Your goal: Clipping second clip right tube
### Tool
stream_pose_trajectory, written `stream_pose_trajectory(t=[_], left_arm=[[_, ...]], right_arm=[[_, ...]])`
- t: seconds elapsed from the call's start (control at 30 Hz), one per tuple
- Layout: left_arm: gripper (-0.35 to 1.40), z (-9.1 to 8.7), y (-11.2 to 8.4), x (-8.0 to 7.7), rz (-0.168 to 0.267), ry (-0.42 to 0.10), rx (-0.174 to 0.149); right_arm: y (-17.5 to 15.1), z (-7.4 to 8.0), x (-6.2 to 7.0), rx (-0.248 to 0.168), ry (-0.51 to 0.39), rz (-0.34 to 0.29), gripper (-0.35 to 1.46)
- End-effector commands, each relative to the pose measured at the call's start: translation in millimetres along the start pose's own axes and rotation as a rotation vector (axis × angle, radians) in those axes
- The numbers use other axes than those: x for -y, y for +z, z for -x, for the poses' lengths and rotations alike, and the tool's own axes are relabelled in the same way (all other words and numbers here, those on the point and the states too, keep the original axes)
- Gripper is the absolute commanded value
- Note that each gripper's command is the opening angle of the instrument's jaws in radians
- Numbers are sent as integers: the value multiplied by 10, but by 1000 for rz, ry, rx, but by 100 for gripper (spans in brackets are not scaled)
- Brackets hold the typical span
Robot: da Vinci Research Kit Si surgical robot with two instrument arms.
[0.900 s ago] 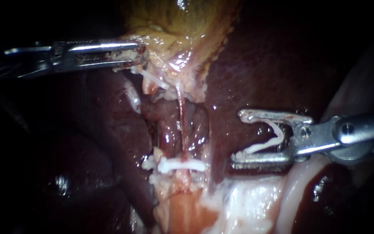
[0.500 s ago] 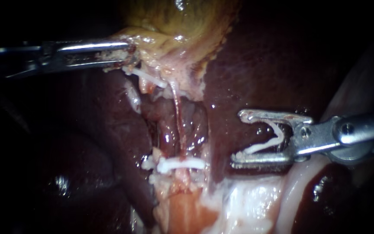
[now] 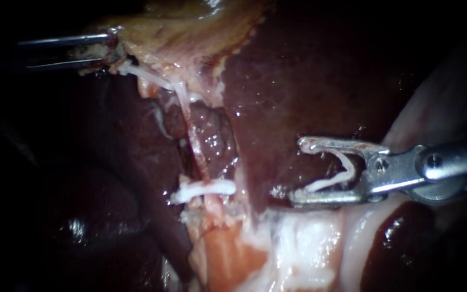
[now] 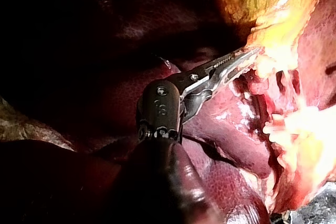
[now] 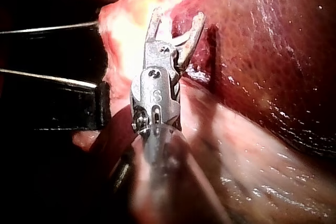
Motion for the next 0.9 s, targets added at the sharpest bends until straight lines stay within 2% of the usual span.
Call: stream_pose_trajectory(t=[0.03, 0.43, 0.63, 0.7, 0.9], left_arm=[[-35, 0, 1, -2, 0, 0, -2], [-35, 1, 0, -6, -2, 0, -3], [-35, 1, -1, -6, -2, 0, -3], [-35, 1, -1, -6, -2, 0, -3], [-35, 1, -2, -7, -2, 0, -3]], right_arm=[[1, 0, 0, 0, 0, 1, 48], [9, -7, 0, -1, -3, -16, 48], [35, -28, -8, -2, 129, -140, 48], [44, -34, -11, 0, 152, -210, 47], [77, -44, -16, 15, 206, -303, 45]])
